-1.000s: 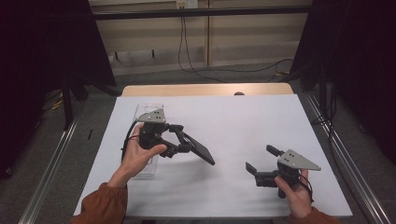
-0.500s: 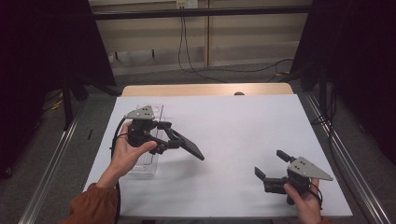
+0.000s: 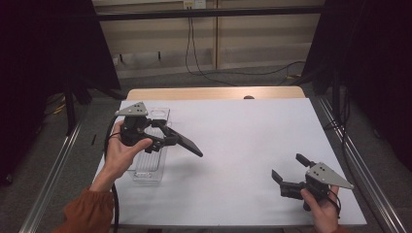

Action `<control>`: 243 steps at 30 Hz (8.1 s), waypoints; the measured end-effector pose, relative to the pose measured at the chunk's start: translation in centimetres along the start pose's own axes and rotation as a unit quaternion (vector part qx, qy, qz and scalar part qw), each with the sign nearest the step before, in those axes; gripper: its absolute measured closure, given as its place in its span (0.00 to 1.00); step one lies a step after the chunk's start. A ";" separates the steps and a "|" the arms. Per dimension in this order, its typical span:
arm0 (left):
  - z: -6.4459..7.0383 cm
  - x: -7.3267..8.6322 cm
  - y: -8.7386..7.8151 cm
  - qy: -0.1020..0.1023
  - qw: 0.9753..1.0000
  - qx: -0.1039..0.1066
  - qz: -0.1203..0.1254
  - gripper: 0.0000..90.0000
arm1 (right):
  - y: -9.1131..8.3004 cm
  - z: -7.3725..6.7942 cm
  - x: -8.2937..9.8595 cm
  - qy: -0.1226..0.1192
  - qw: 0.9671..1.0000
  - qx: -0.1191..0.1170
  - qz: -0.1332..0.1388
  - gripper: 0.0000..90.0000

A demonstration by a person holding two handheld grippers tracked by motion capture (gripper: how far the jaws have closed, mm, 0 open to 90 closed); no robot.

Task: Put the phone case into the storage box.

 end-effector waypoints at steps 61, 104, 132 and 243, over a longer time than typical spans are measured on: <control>-10.5 -2.8 -5.4 -0.061 0.979 -0.193 -0.019 0.16 | 0.2 -0.3 0.5 -0.012 1.000 -0.021 -0.010 0.00; -14.8 -0.6 0.0 -0.113 0.951 -0.279 -0.072 0.16 | 0.3 -0.4 0.8 -0.019 0.999 -0.024 -0.016 0.00; -15.9 0.9 2.1 -0.144 0.935 -0.312 -0.092 0.16 | 0.3 -0.4 0.9 -0.023 0.999 -0.024 -0.019 0.00; -18.7 -3.7 5.9 -0.091 0.950 -0.298 0.035 0.05 | 0.3 -0.8 1.1 -0.021 0.999 -0.039 -0.021 0.00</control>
Point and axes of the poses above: each handheld gripper's, and its own axes: y roughly forward along the jaws, x roughly out of its underside, z roughly to its right, the point moved 10 cm from there along y, roughly forward along the jaws, and after that the axes turned 5 degrees about -x, right-handed, at the moved point
